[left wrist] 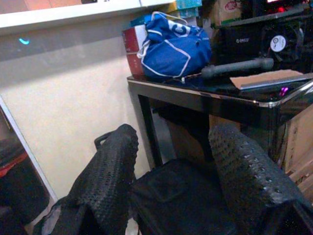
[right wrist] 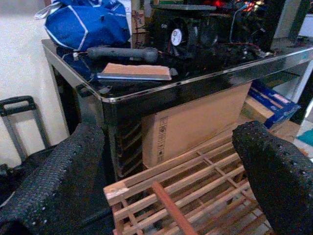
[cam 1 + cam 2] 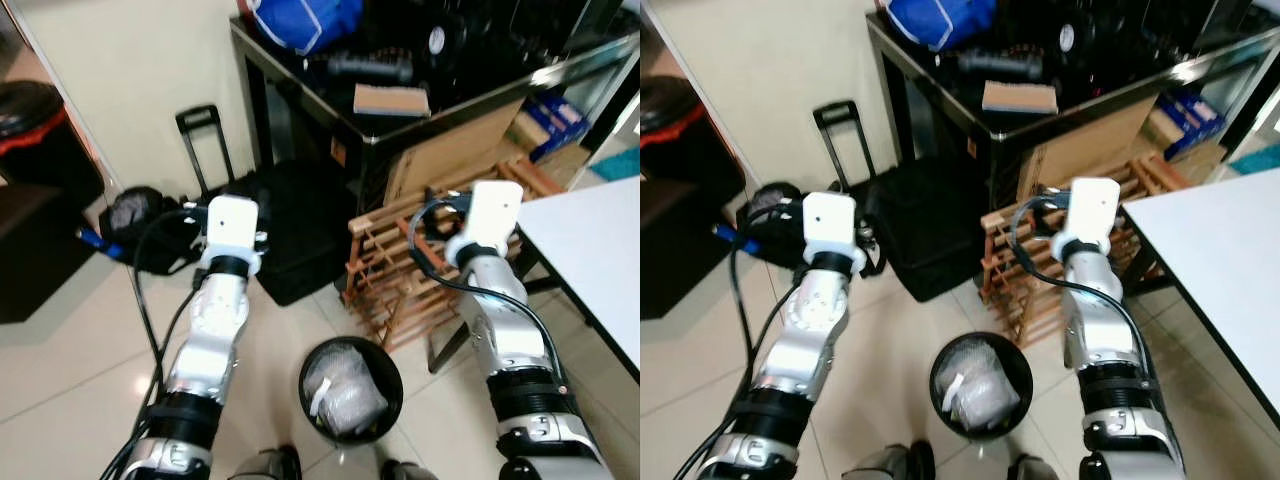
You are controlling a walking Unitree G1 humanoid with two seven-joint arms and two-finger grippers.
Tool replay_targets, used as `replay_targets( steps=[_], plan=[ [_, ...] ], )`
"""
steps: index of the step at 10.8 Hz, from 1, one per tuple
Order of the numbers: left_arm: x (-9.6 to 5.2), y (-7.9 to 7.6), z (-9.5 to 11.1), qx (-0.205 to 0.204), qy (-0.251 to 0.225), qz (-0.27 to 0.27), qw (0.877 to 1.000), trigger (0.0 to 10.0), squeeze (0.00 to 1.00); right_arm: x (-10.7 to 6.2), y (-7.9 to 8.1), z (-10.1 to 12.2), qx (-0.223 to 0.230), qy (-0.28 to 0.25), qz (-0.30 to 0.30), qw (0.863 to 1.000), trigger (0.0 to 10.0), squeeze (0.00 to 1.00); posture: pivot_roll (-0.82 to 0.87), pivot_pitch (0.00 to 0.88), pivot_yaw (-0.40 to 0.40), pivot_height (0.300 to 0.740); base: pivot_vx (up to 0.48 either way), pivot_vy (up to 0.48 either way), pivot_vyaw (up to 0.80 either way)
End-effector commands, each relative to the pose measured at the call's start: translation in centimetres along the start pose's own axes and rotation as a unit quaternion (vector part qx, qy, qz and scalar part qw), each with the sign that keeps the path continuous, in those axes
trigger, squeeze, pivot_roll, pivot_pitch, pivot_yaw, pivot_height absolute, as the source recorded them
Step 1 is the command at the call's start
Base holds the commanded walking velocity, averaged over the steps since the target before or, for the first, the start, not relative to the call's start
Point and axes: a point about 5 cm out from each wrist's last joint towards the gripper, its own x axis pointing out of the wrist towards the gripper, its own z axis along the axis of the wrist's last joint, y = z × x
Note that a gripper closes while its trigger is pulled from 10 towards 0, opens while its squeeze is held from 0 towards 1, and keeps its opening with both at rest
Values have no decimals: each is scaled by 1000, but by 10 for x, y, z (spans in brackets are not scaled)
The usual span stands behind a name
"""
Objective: Picking trash to rubbish bin
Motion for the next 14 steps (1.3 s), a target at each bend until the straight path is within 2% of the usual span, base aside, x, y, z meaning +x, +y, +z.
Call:
replay_targets(
  steps=[1,5,10,14],
  plan=[
    [-2,1,-6,-2,12,0,1000,10000,0,2,0,3,2,-9,-4,1000,10000,0,-41,61,53,740,0,0,0],
    [-6,9,-25,-17,51,19,998,10000,0,2,-3,-8,2,-4,-20,1000,10000,0,-53,51,57,740,0,0,0],
    [-4,1,-28,-33,57,21,998,10000,0,3,-5,-9,1,-4,-24,1000,10000,0,-59,69,46,740,0,0,0],
    [5,-1,-26,-41,51,20,998,10000,0,6,-8,-6,6,-9,-31,999,10000,0,-68,53,46,740,0,0,0]
  ],
)
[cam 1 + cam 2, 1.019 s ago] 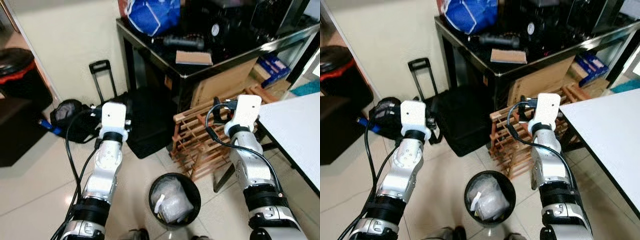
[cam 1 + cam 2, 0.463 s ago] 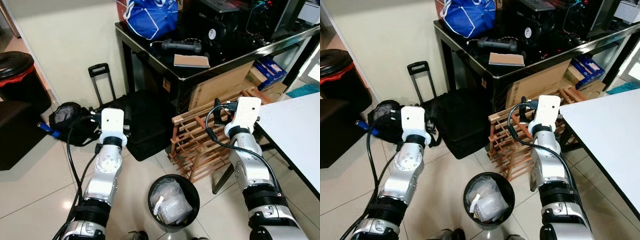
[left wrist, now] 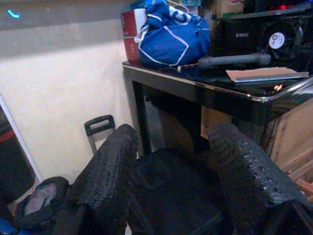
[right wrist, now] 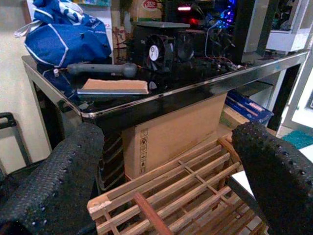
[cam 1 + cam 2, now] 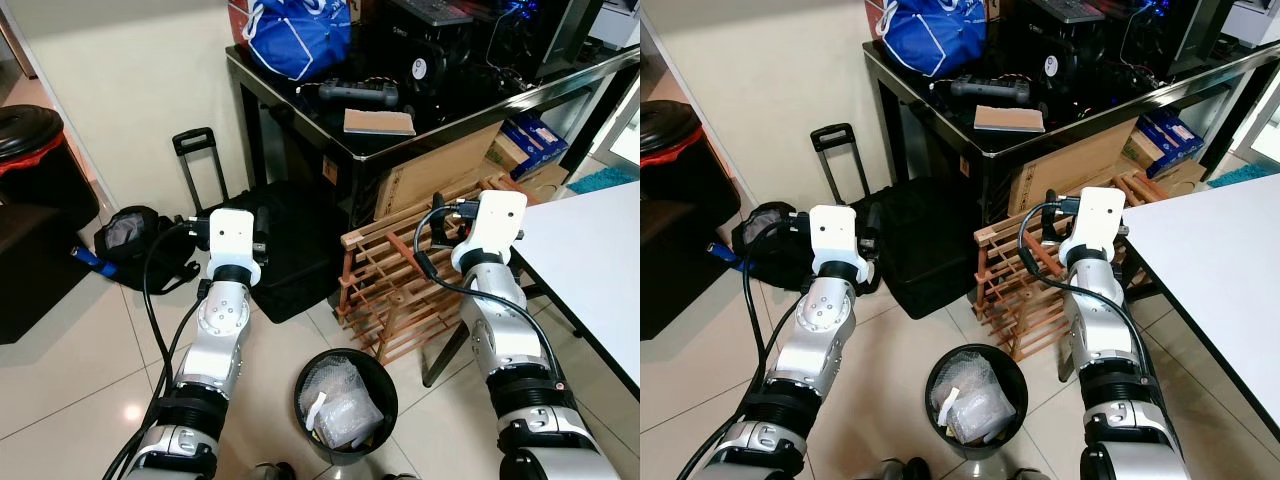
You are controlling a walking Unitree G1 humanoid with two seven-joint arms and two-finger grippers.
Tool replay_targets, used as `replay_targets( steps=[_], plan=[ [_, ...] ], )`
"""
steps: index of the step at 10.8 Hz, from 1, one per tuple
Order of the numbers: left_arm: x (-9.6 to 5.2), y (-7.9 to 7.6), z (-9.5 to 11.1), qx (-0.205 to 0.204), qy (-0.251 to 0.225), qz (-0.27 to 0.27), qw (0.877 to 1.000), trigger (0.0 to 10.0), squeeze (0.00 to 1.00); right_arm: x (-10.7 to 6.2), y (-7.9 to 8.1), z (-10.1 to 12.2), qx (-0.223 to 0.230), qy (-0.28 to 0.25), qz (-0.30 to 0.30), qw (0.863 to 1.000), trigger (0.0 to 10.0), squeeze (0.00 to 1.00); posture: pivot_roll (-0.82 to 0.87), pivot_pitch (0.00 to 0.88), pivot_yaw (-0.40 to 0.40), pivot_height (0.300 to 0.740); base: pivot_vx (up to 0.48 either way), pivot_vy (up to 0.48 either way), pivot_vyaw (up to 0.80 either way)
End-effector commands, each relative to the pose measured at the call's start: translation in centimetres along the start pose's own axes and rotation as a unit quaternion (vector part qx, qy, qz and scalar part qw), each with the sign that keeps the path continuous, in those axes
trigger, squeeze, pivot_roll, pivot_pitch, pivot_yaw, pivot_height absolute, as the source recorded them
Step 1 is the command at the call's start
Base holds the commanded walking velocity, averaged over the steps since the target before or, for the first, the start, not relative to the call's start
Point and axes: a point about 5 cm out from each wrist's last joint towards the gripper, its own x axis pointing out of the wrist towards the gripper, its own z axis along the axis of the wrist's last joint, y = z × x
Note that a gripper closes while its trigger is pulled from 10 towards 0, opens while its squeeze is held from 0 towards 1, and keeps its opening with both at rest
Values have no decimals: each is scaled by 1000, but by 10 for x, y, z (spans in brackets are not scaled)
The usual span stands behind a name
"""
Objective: Picking trash to rubbish bin
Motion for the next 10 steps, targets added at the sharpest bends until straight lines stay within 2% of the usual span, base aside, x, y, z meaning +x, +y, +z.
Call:
replay_targets(
  steps=[1,5,10],
  plan=[
    [2,3,0,-1,-1,10,1000,10000,0,4,-1,4,4,-9,-4,1000,10000,0,-67,53,48,740,0,0,0],
    [4,4,0,0,-3,11,1000,10000,0,5,2,4,5,-8,2,1000,10000,0,-67,46,47,740,0,0,0],
    [5,4,-1,-1,-5,12,1000,10000,0,6,-1,5,6,-9,-3,1000,10000,0,-67,45,41,740,0,0,0]
  ],
)
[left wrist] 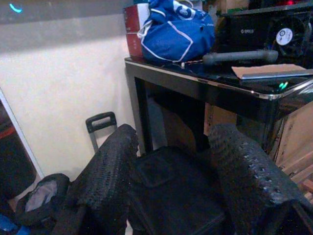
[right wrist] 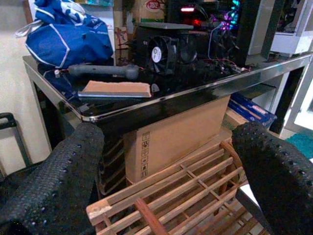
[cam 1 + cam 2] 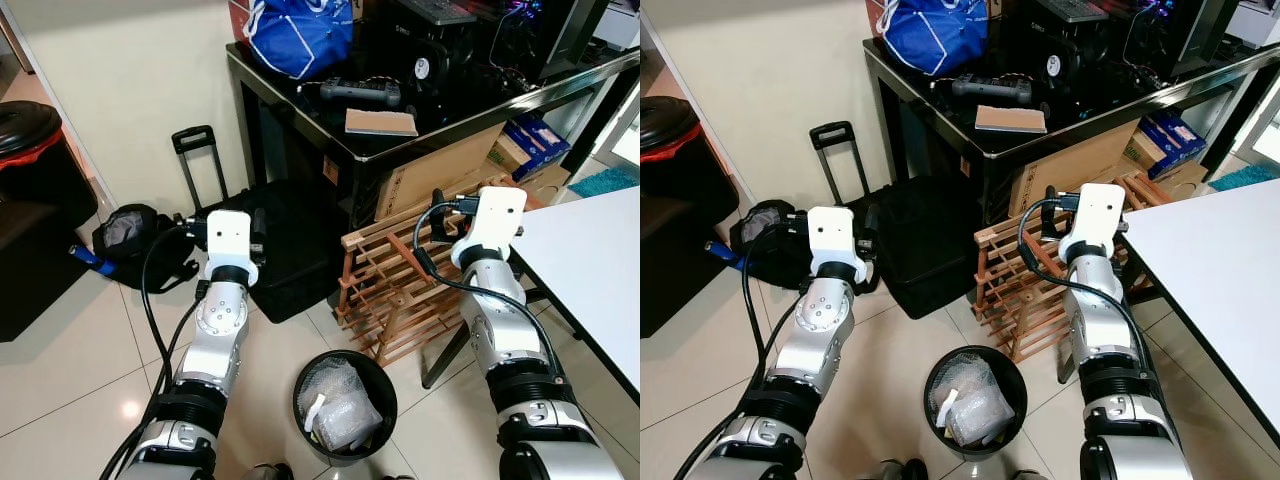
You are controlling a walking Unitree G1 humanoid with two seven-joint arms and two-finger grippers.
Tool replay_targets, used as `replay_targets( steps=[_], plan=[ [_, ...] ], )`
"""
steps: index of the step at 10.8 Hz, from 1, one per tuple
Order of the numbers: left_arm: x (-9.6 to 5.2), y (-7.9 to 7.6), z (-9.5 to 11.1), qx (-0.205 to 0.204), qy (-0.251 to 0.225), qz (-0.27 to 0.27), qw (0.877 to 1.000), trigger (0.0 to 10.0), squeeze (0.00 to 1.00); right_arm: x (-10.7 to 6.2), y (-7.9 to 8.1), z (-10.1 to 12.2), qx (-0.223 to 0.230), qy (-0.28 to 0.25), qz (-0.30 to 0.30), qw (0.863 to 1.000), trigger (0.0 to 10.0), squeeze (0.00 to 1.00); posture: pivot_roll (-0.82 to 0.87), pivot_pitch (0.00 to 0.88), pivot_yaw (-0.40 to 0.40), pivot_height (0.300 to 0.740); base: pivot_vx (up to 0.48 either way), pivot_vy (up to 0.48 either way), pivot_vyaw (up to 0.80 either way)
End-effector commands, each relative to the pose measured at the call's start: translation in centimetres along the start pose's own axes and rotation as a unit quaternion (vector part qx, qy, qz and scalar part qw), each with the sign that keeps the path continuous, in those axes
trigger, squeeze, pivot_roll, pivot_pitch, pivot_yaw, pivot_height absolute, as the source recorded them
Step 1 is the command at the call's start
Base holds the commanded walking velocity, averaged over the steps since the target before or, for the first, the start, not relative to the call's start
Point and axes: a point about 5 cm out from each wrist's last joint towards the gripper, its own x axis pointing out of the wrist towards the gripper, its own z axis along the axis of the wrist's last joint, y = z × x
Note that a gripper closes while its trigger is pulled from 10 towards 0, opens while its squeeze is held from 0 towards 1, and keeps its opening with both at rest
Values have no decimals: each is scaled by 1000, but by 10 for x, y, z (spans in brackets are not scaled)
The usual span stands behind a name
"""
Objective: Picking trash to rubbish bin
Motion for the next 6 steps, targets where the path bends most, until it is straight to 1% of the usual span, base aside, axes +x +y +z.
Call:
replay_targets(
  steps=[1,6],
  plan=[
    [3,1,3,-2,-7,8,1000,10000,0,3,-1,3,5,-5,-4,1000,10000,0,-66,44,41,740,0,0,0],
    [4,1,4,-1,-9,5,1000,10000,0,3,0,3,8,-5,-2,1000,10000,0,-66,35,42,740,0,0,0]
  ],
)
